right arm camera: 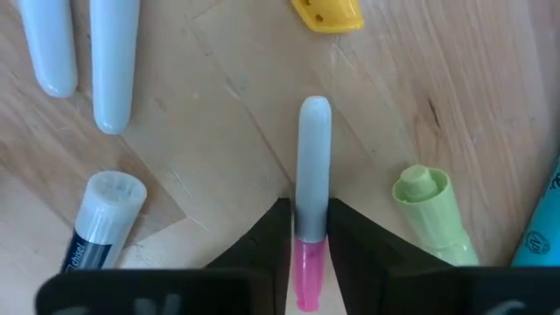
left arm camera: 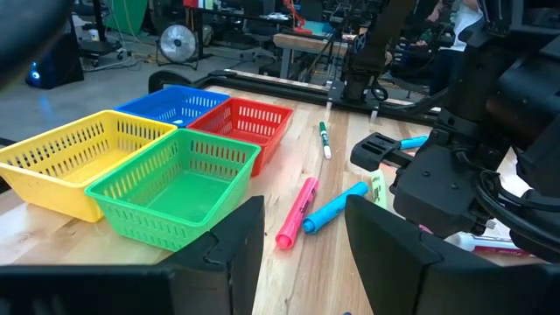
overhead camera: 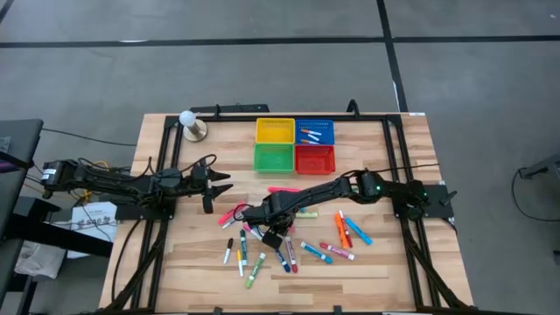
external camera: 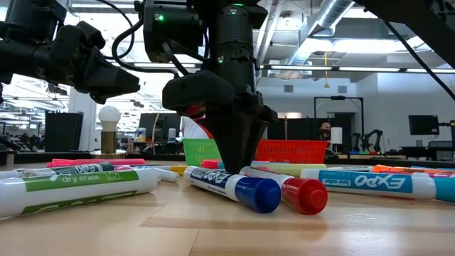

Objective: Pick & Place Markers
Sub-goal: Put the small pink highlighter pen into the blue bin

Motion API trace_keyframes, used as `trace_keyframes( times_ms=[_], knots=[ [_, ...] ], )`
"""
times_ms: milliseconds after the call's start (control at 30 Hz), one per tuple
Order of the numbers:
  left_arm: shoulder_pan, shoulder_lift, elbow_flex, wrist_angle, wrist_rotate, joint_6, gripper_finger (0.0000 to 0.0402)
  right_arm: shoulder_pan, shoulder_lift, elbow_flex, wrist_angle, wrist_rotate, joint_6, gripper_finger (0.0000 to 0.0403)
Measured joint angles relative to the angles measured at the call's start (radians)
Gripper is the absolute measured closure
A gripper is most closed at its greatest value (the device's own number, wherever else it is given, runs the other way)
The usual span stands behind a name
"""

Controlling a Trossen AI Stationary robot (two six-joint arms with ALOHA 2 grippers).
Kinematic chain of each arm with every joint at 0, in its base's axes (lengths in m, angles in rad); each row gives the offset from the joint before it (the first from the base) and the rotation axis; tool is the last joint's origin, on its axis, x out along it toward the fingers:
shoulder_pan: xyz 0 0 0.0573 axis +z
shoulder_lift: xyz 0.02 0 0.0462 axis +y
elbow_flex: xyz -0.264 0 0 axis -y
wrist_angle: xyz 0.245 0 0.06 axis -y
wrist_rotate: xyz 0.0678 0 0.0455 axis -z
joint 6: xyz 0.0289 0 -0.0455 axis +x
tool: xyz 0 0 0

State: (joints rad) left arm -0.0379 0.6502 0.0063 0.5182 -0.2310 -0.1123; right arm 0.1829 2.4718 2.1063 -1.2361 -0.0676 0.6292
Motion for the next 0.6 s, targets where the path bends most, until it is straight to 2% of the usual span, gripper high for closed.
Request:
trace_keyframes(
  times_ms=[267, 600],
  knots=[
    [0.000, 0.000, 0.000, 0.000, 0.000, 0.000, 0.0241, 0.000, 0.000, 0.000, 0.000, 0.000, 0.000, 0.0366],
    [0.000, 0.000, 0.000, 0.000, 0.000, 0.000, 0.0241, -0.002, 0.005, 0.022, -0.016, -0.008, 0.000, 0.0359]
  ],
)
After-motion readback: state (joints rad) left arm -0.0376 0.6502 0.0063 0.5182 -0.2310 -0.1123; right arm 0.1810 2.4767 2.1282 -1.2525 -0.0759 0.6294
